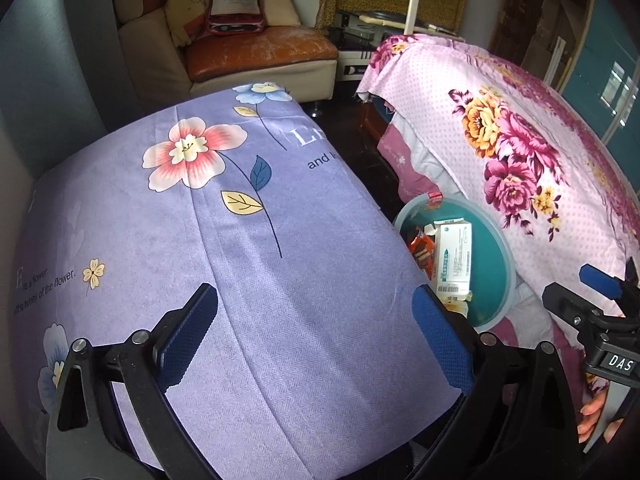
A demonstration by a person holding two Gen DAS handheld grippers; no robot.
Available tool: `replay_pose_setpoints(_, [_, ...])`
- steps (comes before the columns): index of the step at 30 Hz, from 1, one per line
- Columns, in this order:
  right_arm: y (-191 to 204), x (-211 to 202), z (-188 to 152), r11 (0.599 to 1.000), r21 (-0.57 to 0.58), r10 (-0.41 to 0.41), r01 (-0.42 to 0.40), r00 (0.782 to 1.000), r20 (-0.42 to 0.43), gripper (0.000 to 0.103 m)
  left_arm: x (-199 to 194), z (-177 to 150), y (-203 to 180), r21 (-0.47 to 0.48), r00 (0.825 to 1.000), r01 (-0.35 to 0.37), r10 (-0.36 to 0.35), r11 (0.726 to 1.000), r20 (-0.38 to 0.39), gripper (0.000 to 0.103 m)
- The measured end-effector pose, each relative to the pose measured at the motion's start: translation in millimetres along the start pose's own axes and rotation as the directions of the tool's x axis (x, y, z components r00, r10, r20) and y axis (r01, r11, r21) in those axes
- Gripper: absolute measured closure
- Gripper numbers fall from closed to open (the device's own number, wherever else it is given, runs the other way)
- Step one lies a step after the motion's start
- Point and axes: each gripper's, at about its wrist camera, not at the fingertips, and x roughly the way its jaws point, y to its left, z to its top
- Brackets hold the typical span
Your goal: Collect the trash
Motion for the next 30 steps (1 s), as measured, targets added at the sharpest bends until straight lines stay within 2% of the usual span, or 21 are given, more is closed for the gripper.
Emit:
replay_pose_setpoints(7, [8.8,-21.0,-10.1,0.998,-0.062,-0.020,0.022,0.999,0.035,0.007,-20.4,-4.2,5.5,-0.017,0.999,-0.022,0.022,1.000,0.028,0.004])
replay_pose_setpoints(16, [19.4,-36.8,-19.0,0.994,-0.107,-0.022,0.028,0.998,0.059,0.007,-30.3,-10.6,10.0,-0.039,0.999,-0.025,0.025,0.999,0.024,0.004])
replay_pose_setpoints(30, [24.0,-30.2,-27.0,0.992,-0.121,-0.035,0.039,0.999,0.029,0.007,-29.3,-19.4,17.0,-0.046,1.000,-0.022,0.023,0.999,0.014,0.004])
